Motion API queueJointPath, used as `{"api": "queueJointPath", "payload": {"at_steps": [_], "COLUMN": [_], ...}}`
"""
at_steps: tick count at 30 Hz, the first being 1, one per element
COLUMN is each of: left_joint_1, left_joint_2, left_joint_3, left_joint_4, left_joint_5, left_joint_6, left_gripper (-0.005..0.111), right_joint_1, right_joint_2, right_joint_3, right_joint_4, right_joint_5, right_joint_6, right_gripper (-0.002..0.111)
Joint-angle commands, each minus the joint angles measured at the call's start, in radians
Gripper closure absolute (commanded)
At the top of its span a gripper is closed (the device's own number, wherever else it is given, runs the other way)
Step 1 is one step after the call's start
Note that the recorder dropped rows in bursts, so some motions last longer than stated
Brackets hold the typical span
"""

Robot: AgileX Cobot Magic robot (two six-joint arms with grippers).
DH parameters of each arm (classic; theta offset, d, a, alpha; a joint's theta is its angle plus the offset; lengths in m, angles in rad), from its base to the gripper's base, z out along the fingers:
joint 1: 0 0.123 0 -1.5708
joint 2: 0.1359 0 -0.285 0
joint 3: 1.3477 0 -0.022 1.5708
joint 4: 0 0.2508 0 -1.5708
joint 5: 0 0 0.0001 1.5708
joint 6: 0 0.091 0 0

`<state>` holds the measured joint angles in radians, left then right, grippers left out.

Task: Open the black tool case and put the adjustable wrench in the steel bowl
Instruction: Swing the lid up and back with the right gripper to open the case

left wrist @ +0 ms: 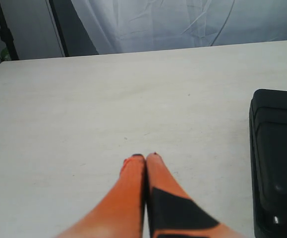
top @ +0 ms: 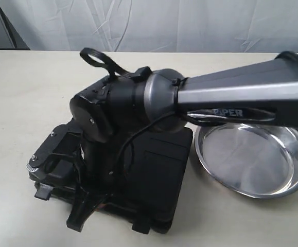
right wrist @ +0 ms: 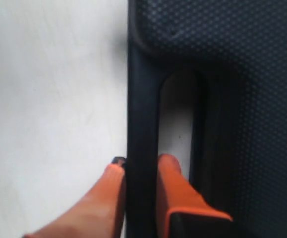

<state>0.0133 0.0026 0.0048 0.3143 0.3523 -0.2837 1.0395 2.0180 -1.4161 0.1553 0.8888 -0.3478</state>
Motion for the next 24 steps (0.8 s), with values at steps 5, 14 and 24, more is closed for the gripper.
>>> {"api": "queueJointPath", "payload": {"at_steps": [5, 14, 24], "left_joint_1": [0.004, 0.004, 0.004], "left_joint_2": [-0.003, -0.003, -0.003], "left_joint_3": [-0.005, -0.005, -0.005], "left_joint_4": [0.005, 0.005, 0.005], "left_joint_5": [-0.009, -0.009, -0.009], "left_joint_6": [-0.001, -0.001, -0.001], "left_gripper": [0.107, 0.107, 0.107], "right_joint_1": [-0.003, -0.005, -0.005], "right_joint_2": [-0.127, -0.231, -0.273], "right_joint_3": [-0.005, -0.005, -0.005], "right_joint_4": [-0.139, -0.636, -0.768], "right_joint_5": [-0.026, -0.03, -0.114], "right_joint_6": [0.003, 0.236, 0.359], "right_gripper": [0.109, 0.109, 0.109]}}
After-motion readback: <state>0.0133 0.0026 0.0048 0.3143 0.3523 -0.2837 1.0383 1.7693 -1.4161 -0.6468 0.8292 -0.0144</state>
